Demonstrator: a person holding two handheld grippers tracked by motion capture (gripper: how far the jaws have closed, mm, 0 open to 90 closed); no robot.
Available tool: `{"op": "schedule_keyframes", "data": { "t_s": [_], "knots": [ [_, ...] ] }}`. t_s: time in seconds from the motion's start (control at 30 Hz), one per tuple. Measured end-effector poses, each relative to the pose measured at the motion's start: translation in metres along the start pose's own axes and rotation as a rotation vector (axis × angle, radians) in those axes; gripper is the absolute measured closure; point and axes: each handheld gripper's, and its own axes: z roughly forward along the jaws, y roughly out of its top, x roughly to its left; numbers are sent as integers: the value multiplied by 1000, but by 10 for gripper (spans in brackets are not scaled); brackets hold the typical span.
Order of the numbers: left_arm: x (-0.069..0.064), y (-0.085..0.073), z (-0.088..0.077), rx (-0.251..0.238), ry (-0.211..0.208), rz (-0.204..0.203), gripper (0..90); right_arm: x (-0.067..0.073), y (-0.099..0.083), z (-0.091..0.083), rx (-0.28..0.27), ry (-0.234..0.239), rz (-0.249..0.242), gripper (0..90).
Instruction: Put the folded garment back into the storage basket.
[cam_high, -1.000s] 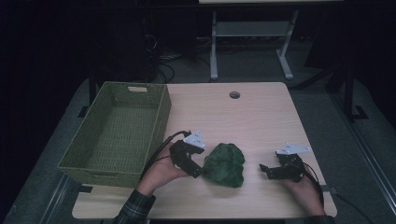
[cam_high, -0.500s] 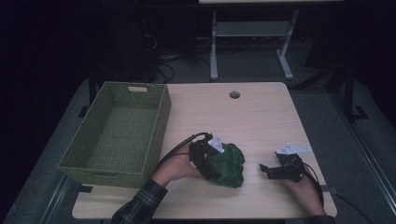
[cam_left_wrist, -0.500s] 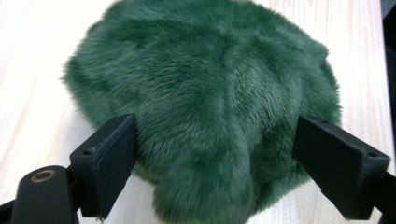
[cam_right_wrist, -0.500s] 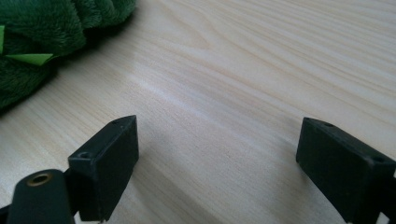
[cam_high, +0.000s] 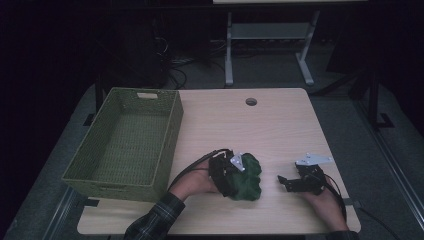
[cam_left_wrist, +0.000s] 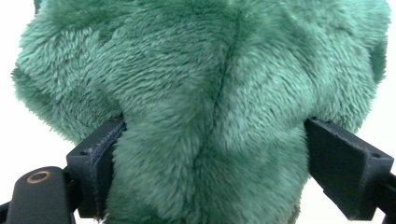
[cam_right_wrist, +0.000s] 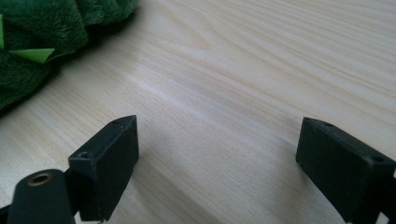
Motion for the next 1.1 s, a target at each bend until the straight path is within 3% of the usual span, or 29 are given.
{"op": "schedule_keyframes", "data": {
  "t_s": [0.1, 0.3, 0.57, 0.7, 1.1],
  "knots": [
    [-1, 0, 6, 13, 14, 18, 124, 0, 0, 0, 1, -2, -2, 129],
    [-1, 1, 5, 14, 22, 7, 165, 0, 0, 0, 1, -2, -2, 130],
    [3, 3, -1, 27, 24, 25, 472, 0, 0, 0, 0, -3, 0, 132],
    [4, 3, -2, 29, 26, 13, 591, 0, 0, 0, 0, -3, 0, 132],
    [7, 3, -16, 11, 32, -59, 638, 0, 0, 0, 0, -3, -1, 132]
  ]
}}
